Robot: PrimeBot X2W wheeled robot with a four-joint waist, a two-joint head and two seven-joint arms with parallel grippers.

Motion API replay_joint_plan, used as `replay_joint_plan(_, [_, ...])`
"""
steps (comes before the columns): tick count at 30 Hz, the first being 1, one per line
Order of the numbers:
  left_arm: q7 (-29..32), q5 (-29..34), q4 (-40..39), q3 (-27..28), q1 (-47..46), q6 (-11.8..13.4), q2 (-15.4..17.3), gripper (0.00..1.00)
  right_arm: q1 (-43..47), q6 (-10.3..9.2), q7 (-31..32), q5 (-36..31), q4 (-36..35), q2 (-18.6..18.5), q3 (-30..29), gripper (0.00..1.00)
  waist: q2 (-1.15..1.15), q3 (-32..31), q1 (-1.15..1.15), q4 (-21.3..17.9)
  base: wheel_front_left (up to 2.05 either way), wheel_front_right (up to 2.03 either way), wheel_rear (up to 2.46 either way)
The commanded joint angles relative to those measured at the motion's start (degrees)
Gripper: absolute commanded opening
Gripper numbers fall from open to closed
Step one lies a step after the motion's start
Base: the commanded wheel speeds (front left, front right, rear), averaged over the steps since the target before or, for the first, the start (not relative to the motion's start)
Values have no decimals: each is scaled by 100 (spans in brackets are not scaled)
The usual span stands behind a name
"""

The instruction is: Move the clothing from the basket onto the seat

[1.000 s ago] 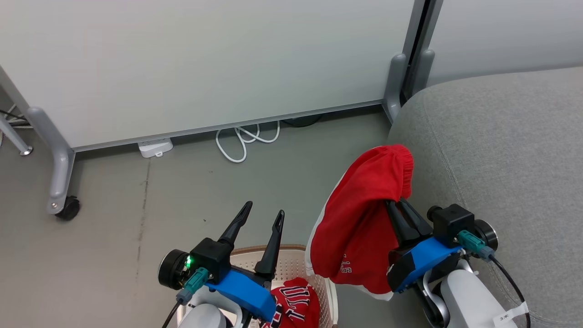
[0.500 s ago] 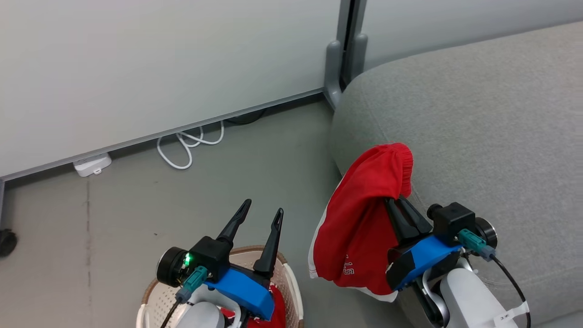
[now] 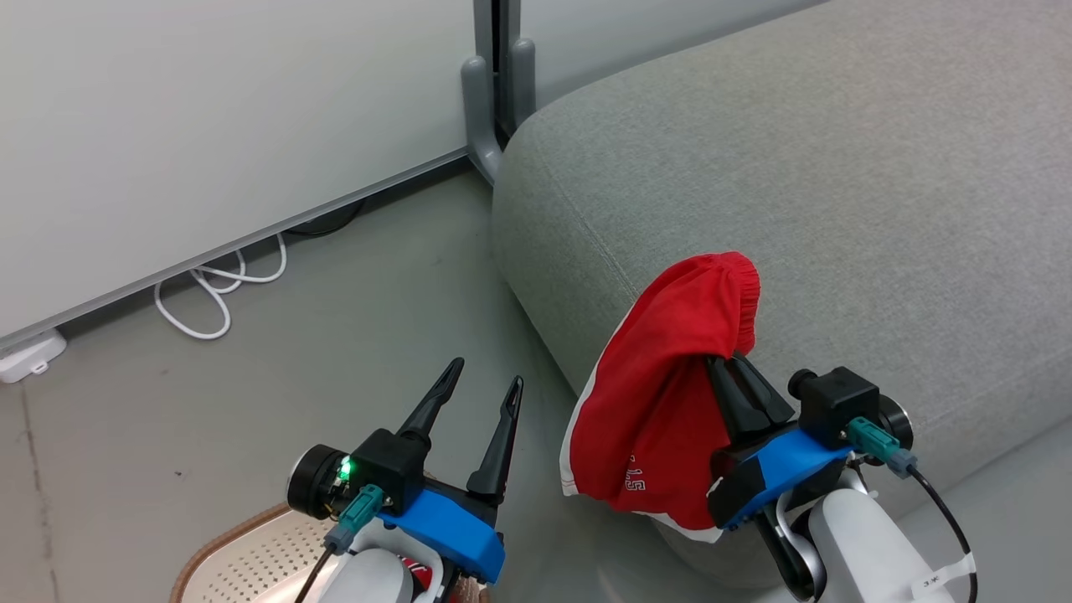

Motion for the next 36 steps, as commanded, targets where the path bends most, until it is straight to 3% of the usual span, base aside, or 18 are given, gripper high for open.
replay_joint_plan(1, [-27, 37, -19, 28, -106, -26, 2, 100, -19, 3, -31, 41, -43, -8, 20, 0, 0, 55, 0, -177, 0, 0, 0])
replay_joint_plan(14, [-27, 104, -20, 25, -124, -43, 2, 100, 39, 3, -31, 130, -82, -6, 90, 0, 0, 89, 0, -576, 0, 0, 0])
replay_joint_plan(25, [-27, 139, 6, -44, -179, -37, 3, 100, -82, 3, -31, 142, -31, -7, 6, 0, 0, 158, 0, -513, 0, 0, 0])
replay_joint_plan(36, [-27, 283, -219, -147, -389, -37, 240, 100, -896, 3, -32, 244, -1, -6, -672, 0, 0, 755, 0, -405, 0, 0, 0])
